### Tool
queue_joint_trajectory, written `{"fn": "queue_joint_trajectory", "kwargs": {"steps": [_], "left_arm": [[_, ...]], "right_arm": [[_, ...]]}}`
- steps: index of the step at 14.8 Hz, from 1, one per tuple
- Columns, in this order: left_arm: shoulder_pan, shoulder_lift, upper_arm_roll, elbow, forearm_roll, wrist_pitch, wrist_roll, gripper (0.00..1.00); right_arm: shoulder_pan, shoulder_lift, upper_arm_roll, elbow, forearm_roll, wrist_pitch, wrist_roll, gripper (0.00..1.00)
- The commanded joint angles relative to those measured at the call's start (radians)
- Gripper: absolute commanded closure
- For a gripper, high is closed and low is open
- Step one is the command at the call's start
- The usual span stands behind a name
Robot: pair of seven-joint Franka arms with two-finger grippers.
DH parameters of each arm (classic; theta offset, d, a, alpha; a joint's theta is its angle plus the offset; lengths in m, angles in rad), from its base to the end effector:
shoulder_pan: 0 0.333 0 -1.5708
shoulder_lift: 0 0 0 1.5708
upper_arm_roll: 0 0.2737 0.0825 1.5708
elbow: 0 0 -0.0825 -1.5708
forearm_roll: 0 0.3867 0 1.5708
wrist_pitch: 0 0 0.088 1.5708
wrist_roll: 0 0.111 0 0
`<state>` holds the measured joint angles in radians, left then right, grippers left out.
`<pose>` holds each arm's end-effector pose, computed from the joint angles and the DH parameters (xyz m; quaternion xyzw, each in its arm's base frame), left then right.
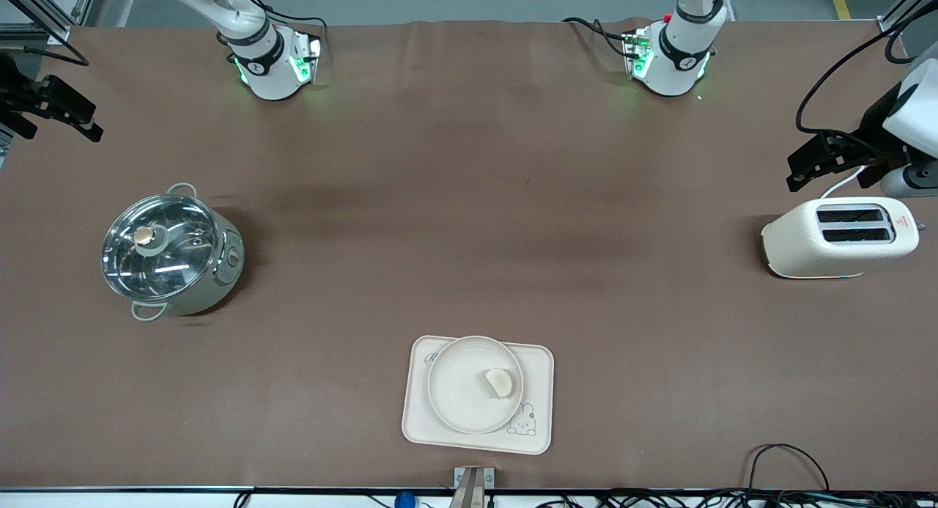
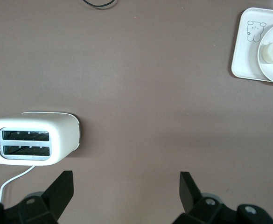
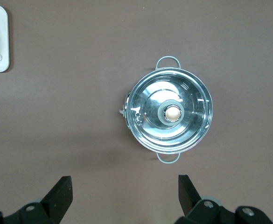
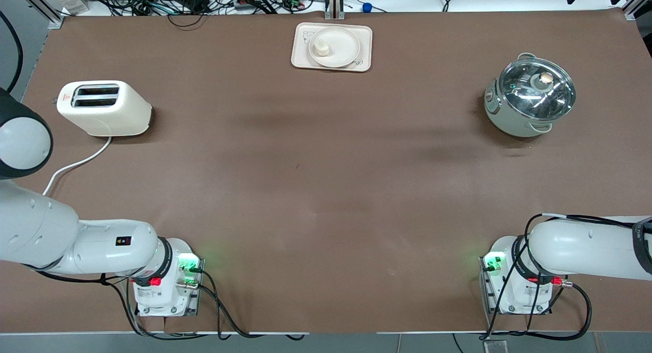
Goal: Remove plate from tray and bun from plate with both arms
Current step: 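Move the right gripper from rest toward the white plate on the tray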
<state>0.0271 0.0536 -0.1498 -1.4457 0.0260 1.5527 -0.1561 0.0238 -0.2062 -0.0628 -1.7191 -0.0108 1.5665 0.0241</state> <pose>0.5668 -0.0646 0.6060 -0.9994 -0.0175 -0.0280 0.0052 0.4994 -0.0237 0.6162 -0.9992 0.0312 -0.0266 0.0008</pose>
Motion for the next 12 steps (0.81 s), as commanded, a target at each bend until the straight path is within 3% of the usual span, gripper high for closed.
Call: {"fn": "queue_joint_trajectory", "kwargs": {"steps": [1,5,7,9,12], "left_arm": [[0.007,0.003,0.003,0.019,-0.009,-0.014,0.026,0.00],[0.007,0.008,0.001,0.024,-0.003,-0.013,0.006,0.00],[0.004,0.008,0.006,0.022,0.005,-0.013,0.007,0.00],[0.008,0.008,-0.002,0.021,0.017,-0.013,0.010,0.00],[0.013,0.009,0.006,0.022,0.009,-0.013,0.027,0.00]], "right_arm": [[-0.016,-0.006,0.014,0.007,-0.006,-0.010,-0.015,0.00],[-0.021,-0.001,0.009,0.004,0.003,0.003,-0.020,0.00],[-0.013,0.042,0.011,0.004,0.053,0.029,-0.018,0.00],[0.034,0.146,0.012,0.007,0.090,0.075,-0.018,0.00],[0.117,0.336,0.011,0.024,0.207,0.277,0.009,0.00]]}}
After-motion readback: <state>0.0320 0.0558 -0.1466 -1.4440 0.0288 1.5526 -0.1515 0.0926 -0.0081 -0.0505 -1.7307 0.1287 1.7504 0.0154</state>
